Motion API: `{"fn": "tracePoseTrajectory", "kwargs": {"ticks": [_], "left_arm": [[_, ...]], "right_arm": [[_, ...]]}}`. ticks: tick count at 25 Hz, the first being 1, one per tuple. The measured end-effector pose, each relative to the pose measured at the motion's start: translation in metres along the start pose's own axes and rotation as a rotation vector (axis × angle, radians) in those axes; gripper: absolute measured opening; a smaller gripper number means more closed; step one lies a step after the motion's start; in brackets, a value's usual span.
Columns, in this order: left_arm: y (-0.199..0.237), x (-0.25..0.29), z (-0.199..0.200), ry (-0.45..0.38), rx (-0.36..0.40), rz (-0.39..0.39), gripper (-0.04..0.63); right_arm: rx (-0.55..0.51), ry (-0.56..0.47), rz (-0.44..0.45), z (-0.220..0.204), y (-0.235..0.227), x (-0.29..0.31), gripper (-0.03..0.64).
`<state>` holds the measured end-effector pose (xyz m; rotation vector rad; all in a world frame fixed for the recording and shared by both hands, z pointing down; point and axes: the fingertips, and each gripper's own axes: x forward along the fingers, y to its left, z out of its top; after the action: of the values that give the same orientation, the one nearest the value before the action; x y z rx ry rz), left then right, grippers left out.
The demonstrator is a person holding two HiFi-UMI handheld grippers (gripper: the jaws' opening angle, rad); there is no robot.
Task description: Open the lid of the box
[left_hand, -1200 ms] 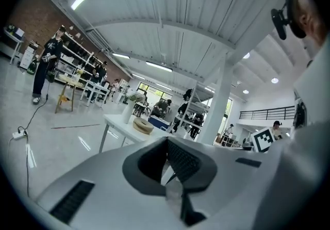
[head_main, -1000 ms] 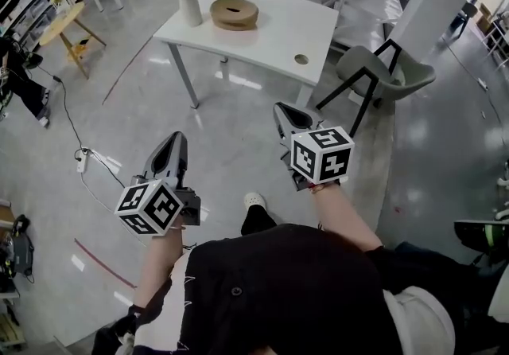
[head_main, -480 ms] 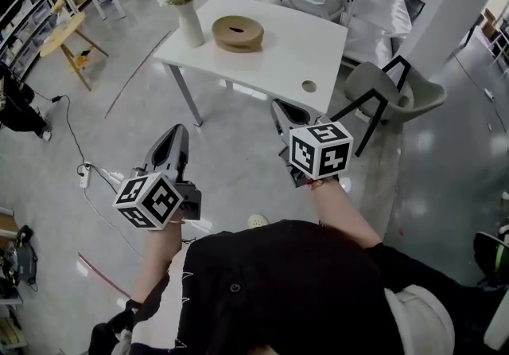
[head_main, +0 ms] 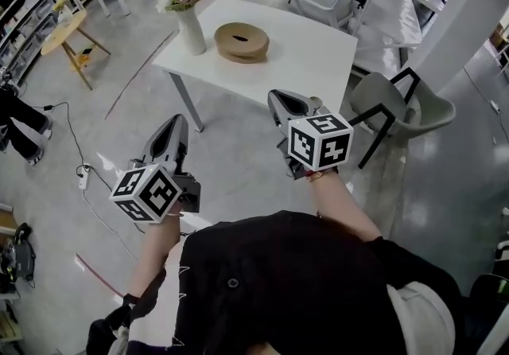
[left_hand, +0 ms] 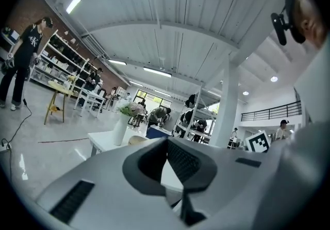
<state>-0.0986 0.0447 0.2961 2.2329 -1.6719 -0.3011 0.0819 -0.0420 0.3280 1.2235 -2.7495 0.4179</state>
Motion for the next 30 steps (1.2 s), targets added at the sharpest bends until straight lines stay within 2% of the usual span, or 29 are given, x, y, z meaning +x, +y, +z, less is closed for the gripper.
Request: {"fn": "tracePoseTrajectory", "kwargs": {"ticks": [12,21,30], "left_arm": [[0.011,0.041,-0.006,-0.015,-0.023,0.022,0.011],[0.020,0.051,-0.025,0.059,-0.020,0.059,0.011],[0.035,0.079,-0.029,0.084,-0.024,0.026,0.011]], "right_arm": [[-0.012,0.021,0.036,-0.001,-0.030,0.034,0.005],[0.064,0.075,0.026,-0.033,-0.050,0.040,0.005],[0.082,0.089,0.009,-0.040,-0.062,0.063,0.005]]}}
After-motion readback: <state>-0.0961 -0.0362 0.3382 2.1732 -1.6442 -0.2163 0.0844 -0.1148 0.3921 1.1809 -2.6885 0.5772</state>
